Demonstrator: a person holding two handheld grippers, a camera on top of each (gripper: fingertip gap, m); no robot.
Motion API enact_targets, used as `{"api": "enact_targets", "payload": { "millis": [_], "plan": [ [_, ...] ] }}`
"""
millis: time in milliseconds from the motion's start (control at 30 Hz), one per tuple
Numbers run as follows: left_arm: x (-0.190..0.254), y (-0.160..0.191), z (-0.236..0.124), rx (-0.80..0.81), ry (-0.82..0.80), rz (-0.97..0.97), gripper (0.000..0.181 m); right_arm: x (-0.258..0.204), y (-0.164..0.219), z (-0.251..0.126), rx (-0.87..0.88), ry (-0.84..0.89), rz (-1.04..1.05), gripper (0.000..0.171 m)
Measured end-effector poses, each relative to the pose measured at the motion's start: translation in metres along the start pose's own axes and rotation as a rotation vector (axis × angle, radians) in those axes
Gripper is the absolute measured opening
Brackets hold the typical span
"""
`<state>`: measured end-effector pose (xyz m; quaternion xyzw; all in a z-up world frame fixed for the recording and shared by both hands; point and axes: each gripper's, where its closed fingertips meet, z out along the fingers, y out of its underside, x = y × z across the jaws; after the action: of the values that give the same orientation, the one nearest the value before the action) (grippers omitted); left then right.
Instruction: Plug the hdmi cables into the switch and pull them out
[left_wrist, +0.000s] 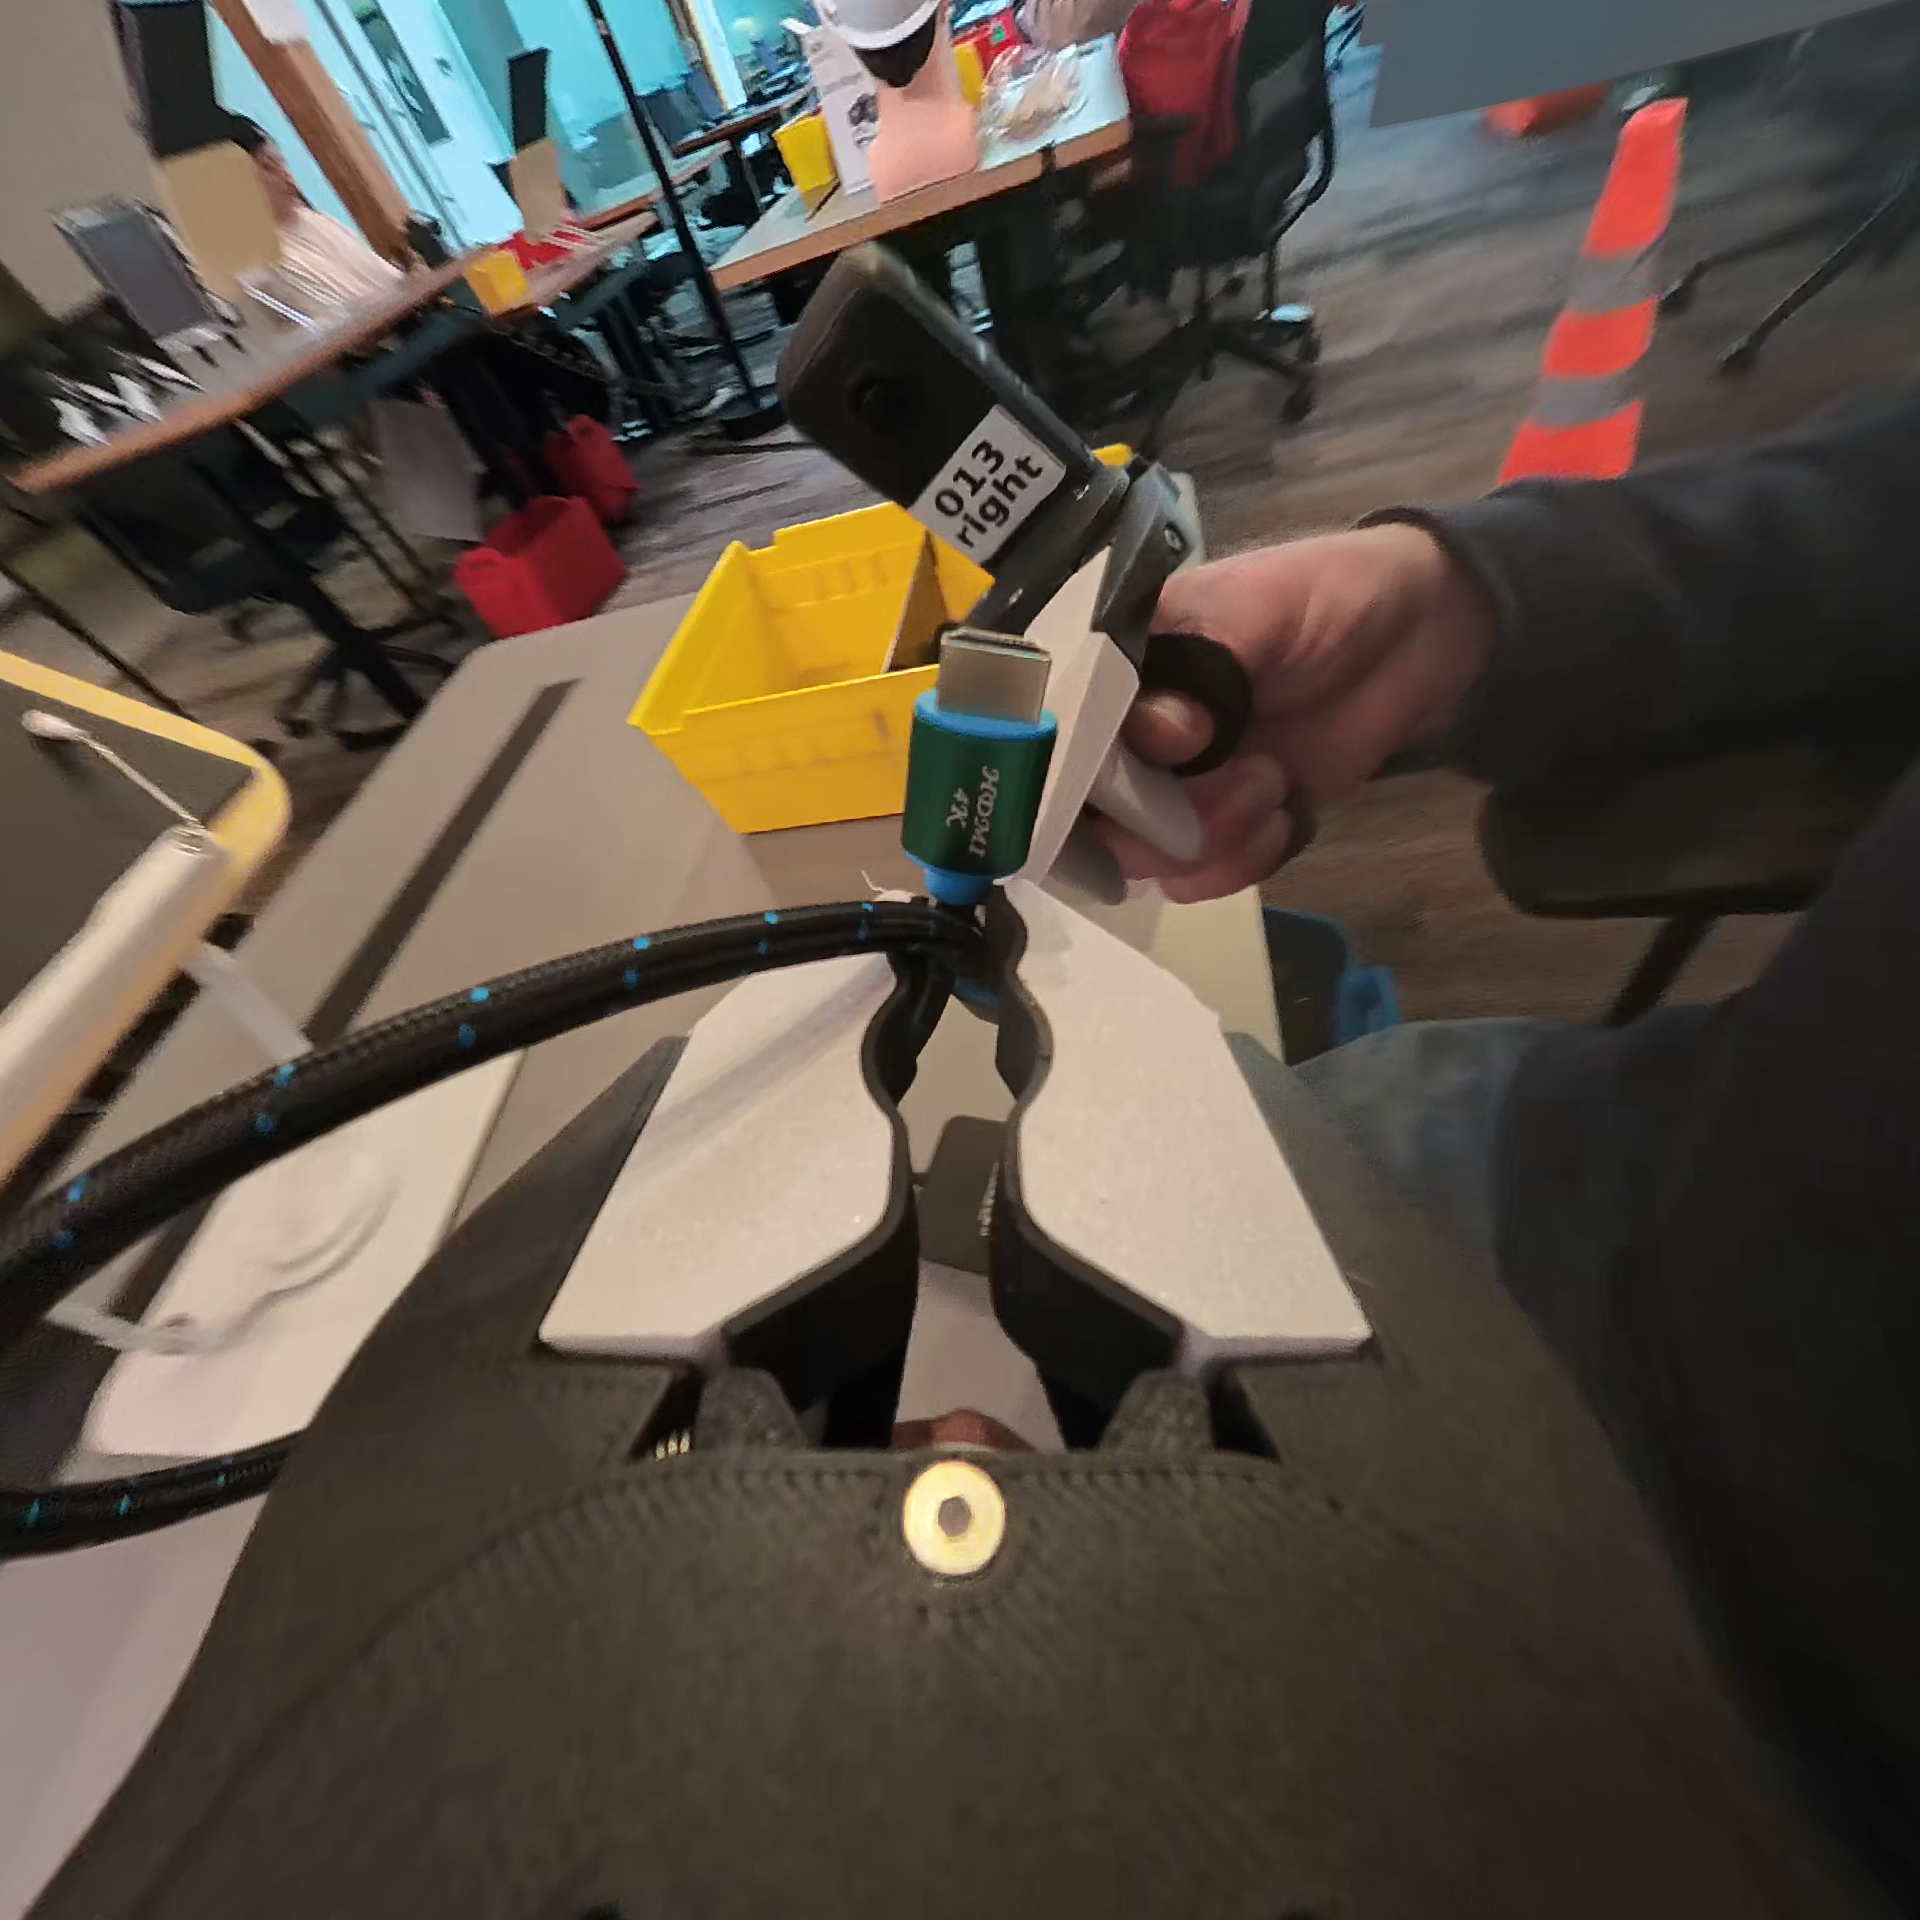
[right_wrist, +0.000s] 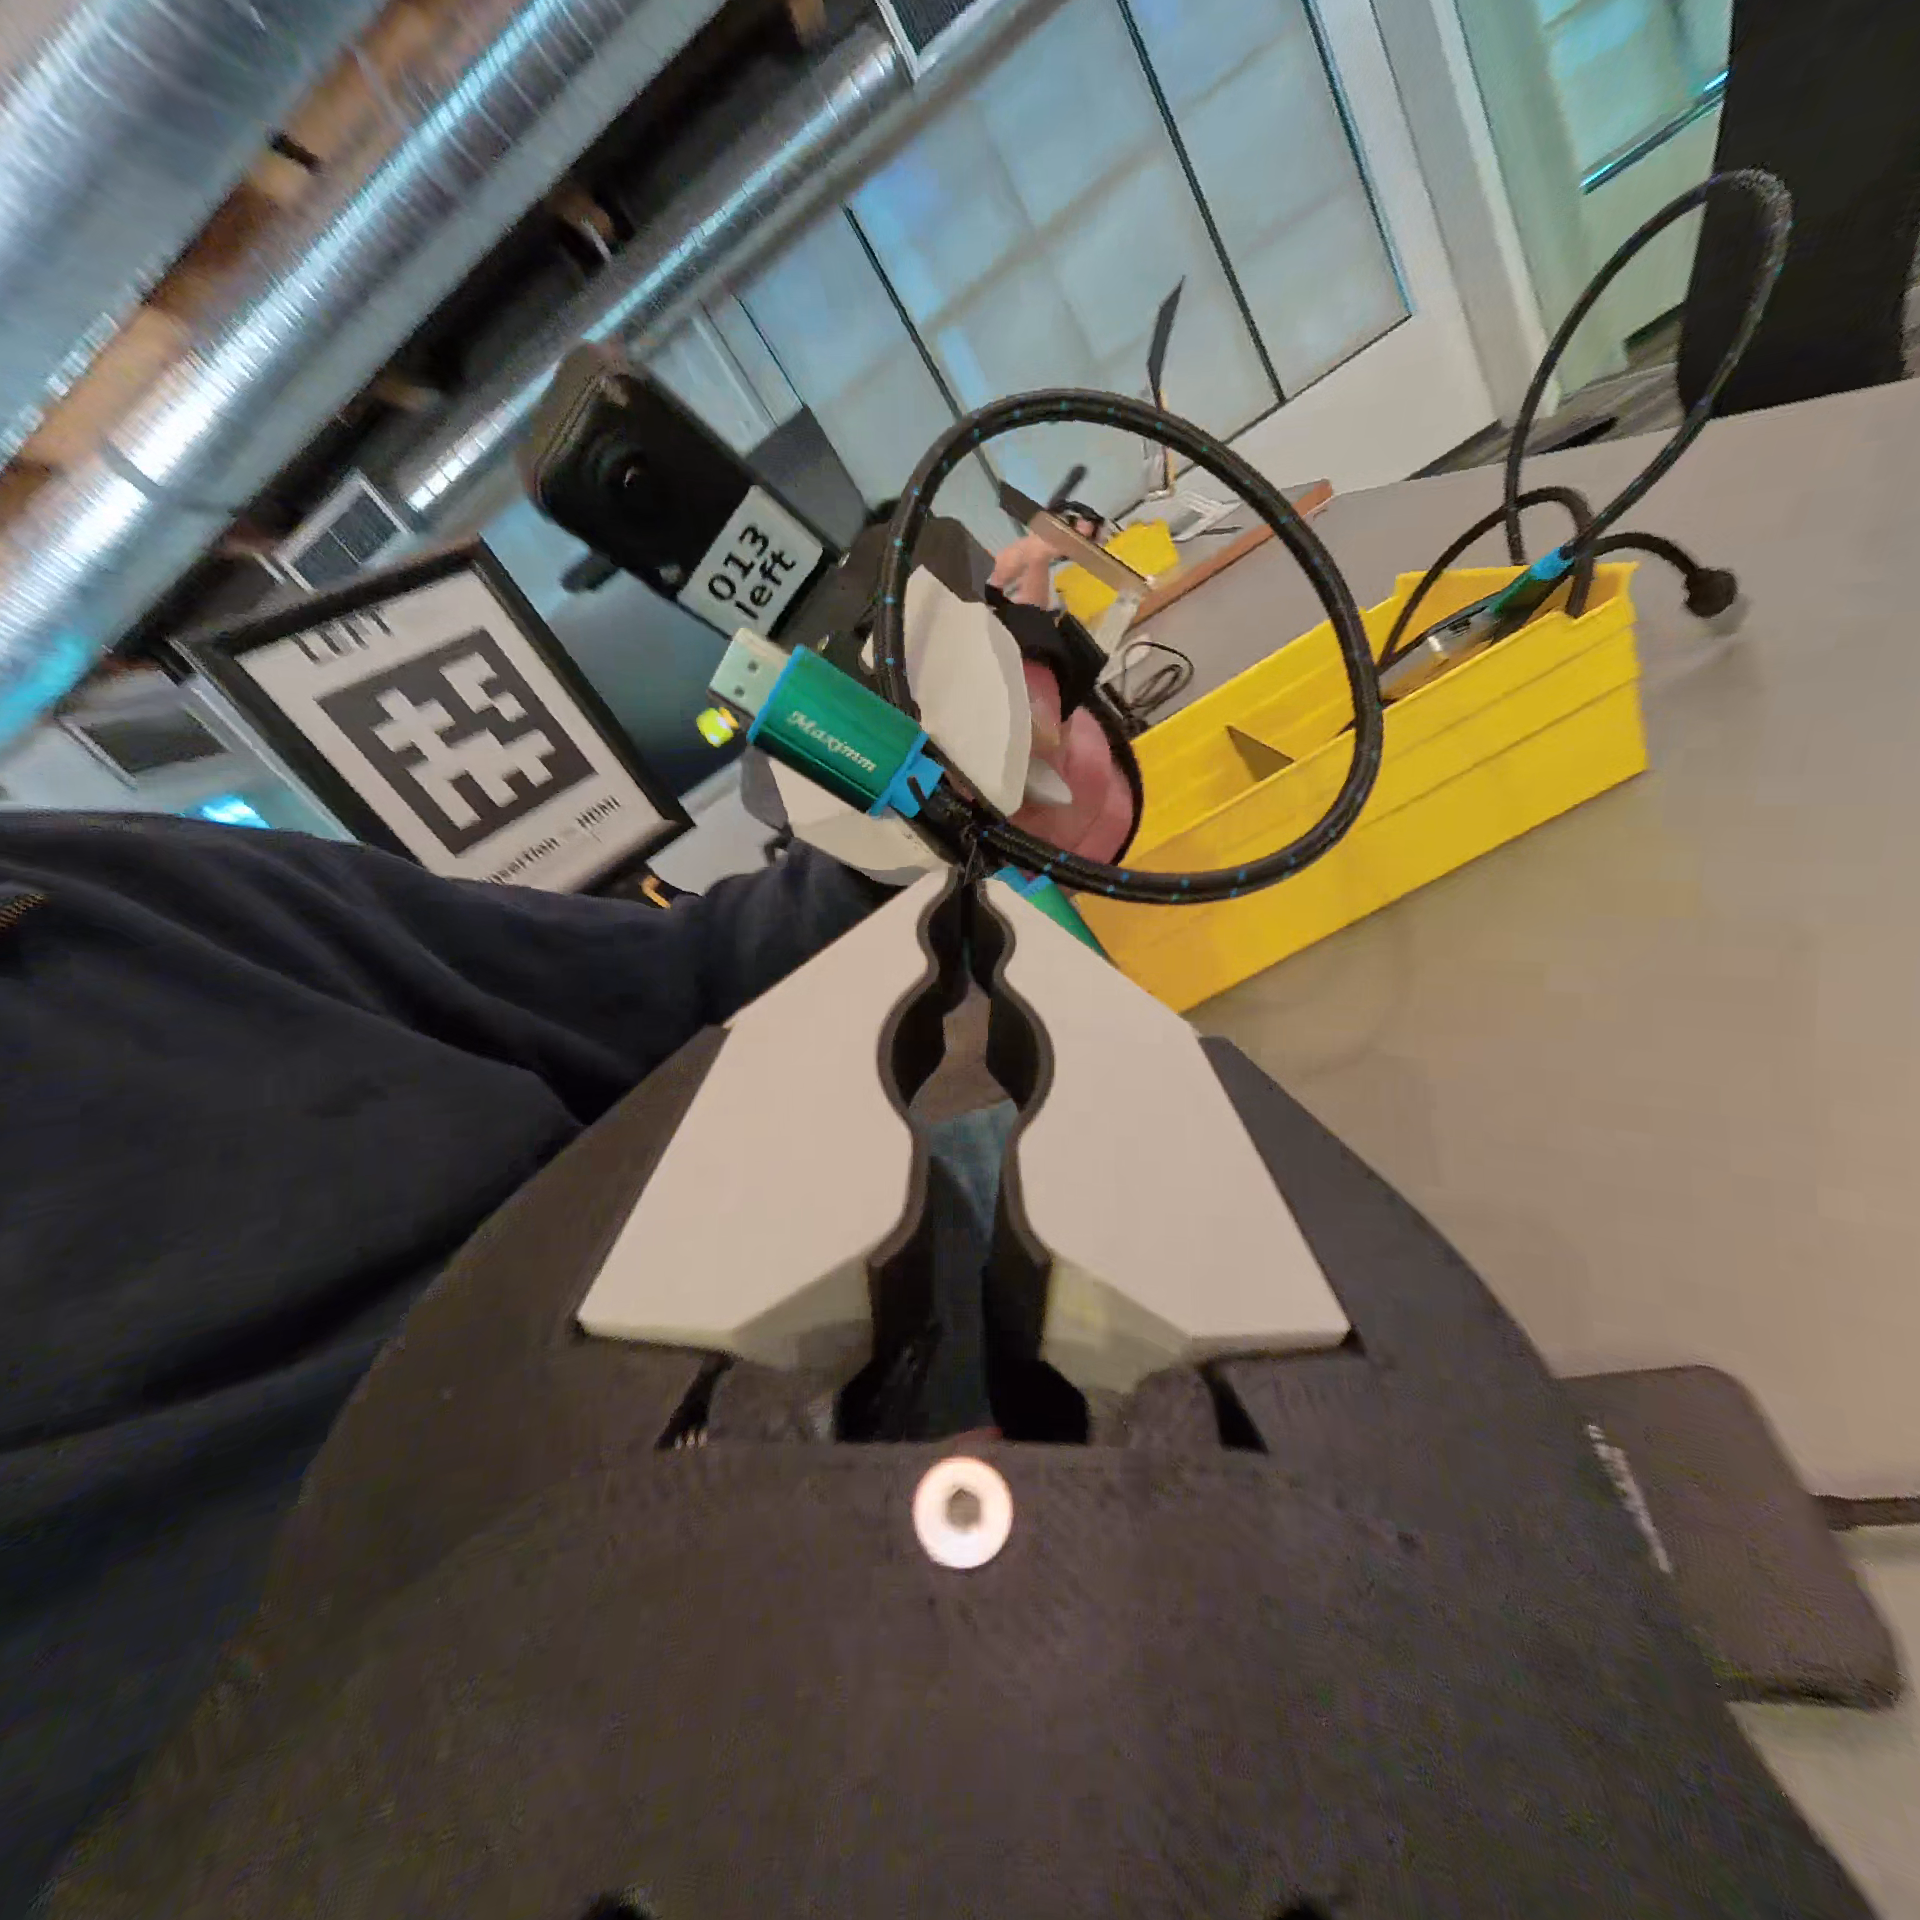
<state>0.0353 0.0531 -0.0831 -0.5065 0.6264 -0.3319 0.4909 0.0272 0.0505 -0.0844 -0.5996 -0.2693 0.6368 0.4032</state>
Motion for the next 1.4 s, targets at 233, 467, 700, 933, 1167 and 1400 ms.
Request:
{"api": "enact_targets", "payload": {
  "millis": [233,467,700,933,1167,1400],
  "plan": [
    [-0.004,0.001,0.0,-0.026,-0.073,0.103,0.01,-0.003,-0.005,-0.002,0.073,-0.016,0.109,0.0],
    [-0.015,0.009,-0.006,-0.083,-0.151,0.197,0.01,-0.012,-0.012,-0.007,0.094,0.009,0.056,0.0],
    [-0.011,0.001,-0.006,-0.003,0.003,-0.091,0.01,0.006,-0.011,-0.015,-0.107,0.408,-0.622,0.013],
    [-0.006,0.003,-0.002,-0.009,0.079,-0.225,0.01,0.009,-0.006,-0.004,-0.344,0.641,-1.189,0.014],
    [-0.002,0.004,0.002,-0.013,0.105,-0.258,0.01,0.016,-0.003,-0.002,-0.436,0.724,-1.349,0.003],
    [-0.001,0.006,0.003,-0.022,0.104,-0.252,0.01,0.016,-0.002,-0.003,-0.442,0.717,-1.336,0.0]
  ]
}}
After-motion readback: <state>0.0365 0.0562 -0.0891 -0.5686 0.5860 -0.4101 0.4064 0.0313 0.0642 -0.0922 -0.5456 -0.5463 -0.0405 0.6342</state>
